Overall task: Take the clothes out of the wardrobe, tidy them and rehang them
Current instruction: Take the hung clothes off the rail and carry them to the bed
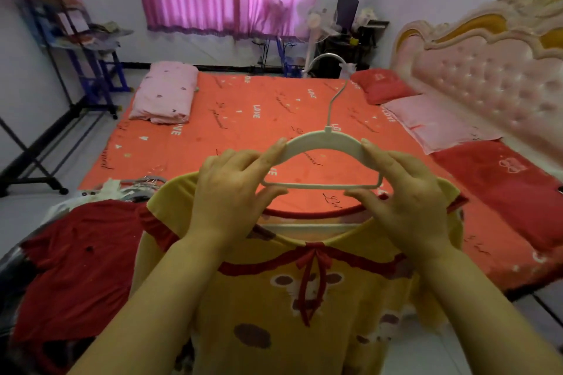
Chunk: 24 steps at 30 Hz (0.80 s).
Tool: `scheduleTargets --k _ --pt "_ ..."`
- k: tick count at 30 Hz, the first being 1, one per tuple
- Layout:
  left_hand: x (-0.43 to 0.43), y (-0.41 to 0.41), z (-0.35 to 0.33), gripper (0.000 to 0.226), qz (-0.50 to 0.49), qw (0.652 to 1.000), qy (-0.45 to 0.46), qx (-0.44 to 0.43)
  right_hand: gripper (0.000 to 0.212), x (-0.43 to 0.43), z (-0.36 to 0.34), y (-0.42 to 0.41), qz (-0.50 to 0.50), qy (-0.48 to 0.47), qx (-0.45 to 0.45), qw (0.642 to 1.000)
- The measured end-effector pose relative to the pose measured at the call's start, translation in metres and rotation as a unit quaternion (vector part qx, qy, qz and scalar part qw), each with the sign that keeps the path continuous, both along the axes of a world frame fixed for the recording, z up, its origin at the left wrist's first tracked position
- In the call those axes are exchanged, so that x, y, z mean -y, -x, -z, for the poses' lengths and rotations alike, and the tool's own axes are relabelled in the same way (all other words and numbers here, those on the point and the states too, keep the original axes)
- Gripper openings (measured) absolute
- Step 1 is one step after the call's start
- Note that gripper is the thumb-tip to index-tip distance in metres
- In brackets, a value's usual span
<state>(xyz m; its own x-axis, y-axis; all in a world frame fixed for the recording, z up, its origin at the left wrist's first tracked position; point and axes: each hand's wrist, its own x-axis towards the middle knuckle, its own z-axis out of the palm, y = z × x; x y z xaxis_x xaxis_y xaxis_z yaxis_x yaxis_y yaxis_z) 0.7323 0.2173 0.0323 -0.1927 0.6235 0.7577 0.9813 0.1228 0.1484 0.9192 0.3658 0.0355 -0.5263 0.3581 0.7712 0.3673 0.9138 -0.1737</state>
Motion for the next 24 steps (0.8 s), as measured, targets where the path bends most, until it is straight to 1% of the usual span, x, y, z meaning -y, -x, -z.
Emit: scheduleTargets --k 5,9,16,24 --pt "-0.047 0.023 0.008 0.058 -0.043 0.999 0.006 0.007 0.065 -0.064 0.01 0.036 -0.041 -0.002 0.005 0.999" --pt "-0.084 0.048 0.022 0.059 -0.055 0.998 0.014 0.021 0.065 -0.104 0.023 0.067 -0.057 0.003 0.014 0.998" --pt "-0.14 0.116 0.045 0.057 -0.063 0.997 0.009 0.042 0.067 -0.16 0.039 0.134 -0.045 0.014 0.044 0.998" --pt "-0.182 0.181 0.065 0.057 -0.061 0.993 0.04 0.089 0.064 -0.202 0.058 0.201 -0.052 0.021 0.062 0.997"
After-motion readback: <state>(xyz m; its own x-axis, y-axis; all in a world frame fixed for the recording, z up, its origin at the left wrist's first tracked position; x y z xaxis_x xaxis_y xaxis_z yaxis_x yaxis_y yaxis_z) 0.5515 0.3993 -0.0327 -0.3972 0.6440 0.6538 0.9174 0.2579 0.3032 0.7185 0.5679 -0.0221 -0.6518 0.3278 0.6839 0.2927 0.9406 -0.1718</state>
